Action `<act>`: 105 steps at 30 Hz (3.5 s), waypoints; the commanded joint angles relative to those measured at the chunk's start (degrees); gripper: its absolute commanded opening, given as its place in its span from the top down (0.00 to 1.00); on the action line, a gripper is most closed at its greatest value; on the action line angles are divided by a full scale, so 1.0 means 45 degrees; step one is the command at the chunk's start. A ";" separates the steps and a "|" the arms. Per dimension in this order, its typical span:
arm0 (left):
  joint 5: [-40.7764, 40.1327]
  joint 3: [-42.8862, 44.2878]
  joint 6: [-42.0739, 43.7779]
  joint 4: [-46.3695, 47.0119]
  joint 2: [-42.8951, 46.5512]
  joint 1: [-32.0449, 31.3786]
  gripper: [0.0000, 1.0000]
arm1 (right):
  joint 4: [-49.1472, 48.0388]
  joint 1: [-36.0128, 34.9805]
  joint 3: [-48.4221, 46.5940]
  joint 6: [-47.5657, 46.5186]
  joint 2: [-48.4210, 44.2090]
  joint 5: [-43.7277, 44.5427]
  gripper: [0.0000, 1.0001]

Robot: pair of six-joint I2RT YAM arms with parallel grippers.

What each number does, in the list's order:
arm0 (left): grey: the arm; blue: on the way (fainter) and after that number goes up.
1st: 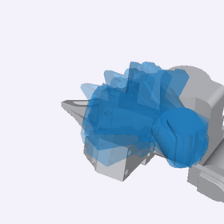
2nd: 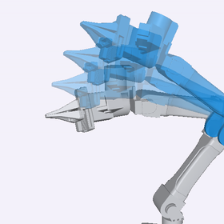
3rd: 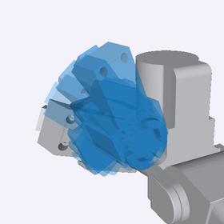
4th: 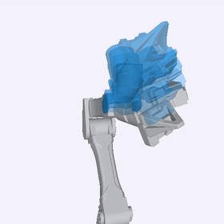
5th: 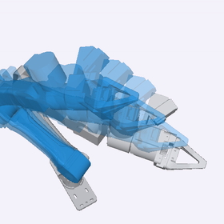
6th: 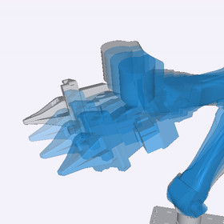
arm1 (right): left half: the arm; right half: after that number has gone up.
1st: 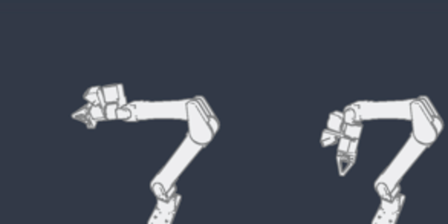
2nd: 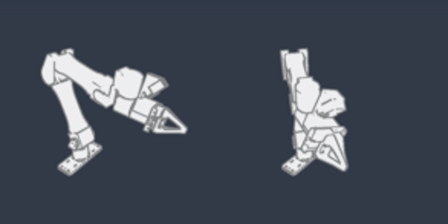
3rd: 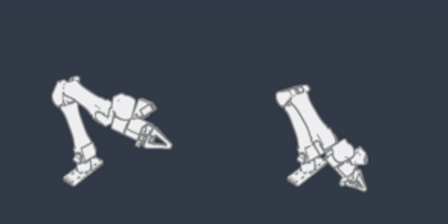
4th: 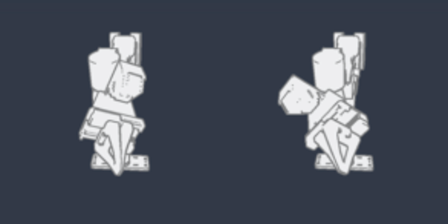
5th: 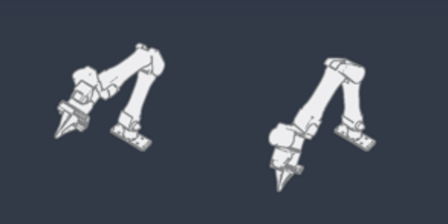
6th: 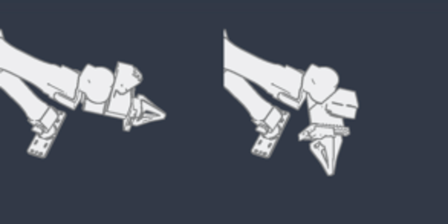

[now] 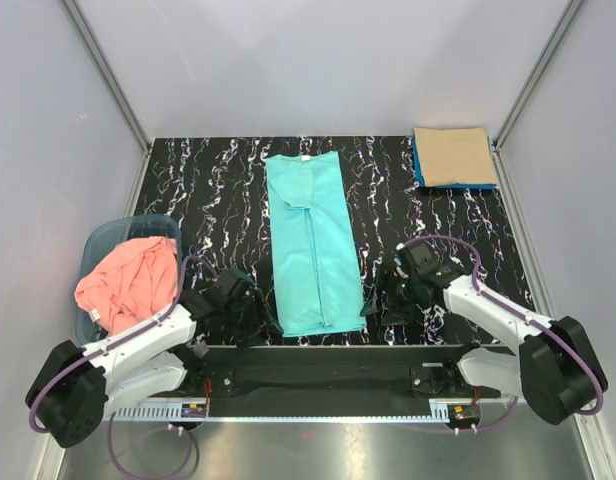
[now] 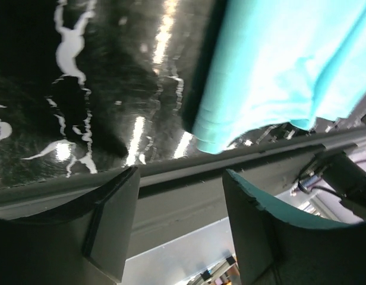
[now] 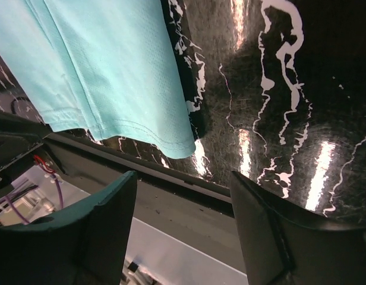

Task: Fold and stack the t-shirts
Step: Fold the tshirt

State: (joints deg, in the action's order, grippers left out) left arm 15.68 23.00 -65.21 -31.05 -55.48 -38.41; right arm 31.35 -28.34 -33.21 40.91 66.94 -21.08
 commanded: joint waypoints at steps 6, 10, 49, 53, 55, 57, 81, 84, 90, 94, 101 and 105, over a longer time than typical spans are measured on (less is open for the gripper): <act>-0.1180 -0.0347 -0.1174 0.1645 -0.0384 -0.0155 0.22 | -0.2474 0.0457 0.0759 0.0695 0.1001 -0.1545 0.30; -0.1492 -0.0307 -0.1192 0.1859 -0.0775 -0.0155 0.29 | -0.2495 0.0516 0.0759 0.0520 0.1434 -0.1702 0.33; -0.1434 -0.1264 -0.1173 0.3012 -0.1929 -0.0311 0.82 | -0.4193 0.0614 0.1246 -0.0458 0.4382 -0.2951 0.67; -0.1356 -0.1557 -0.1153 0.3072 -0.1675 -0.0350 0.90 | -0.4700 0.0594 0.1540 -0.0360 0.4539 -0.3419 0.96; -0.1376 -0.1577 -0.1173 0.3013 -0.1519 -0.0428 0.96 | -0.4663 0.0594 0.1618 -0.0360 0.4481 -0.3654 1.00; -0.1492 -0.1519 -0.1231 0.2741 -0.1226 -0.0603 1.00 | -0.4527 0.0594 0.1735 -0.0340 0.4286 -0.3675 1.00; -0.2783 0.5334 0.1755 -0.1147 -0.3723 0.0721 1.00 | 0.0023 0.0886 -0.4998 -0.1902 0.5178 -0.2835 1.00; -0.2412 0.6467 0.2556 -0.1284 -0.4600 0.1854 1.00 | 0.0472 0.1121 -0.6634 -0.2194 0.6252 -0.2854 1.00; -0.1689 0.8752 0.3767 -0.1401 -0.6474 0.3593 1.00 | 0.1781 0.1940 -1.0325 -0.2702 0.8479 -0.3029 1.00; -0.1259 1.0293 0.4314 -0.1362 -0.7590 0.4374 1.00 | 0.2600 0.2215 -1.2498 -0.2879 0.9888 -0.3303 1.00; -0.0693 1.2152 0.4745 -0.1303 -0.9327 0.5059 1.00 | 0.3207 0.2625 -1.5389 -0.2957 1.1783 -0.3830 1.00; -0.0399 1.2934 0.4862 -0.1342 -1.0130 0.5274 1.00 | 0.3364 0.2684 -1.6348 -0.3055 1.2837 -0.4026 1.00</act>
State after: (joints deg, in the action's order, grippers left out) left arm 11.35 77.58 -45.17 -37.63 -99.15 -15.42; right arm 44.03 -16.73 -102.65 28.45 122.30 -37.06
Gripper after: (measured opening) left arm 0.020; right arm 0.019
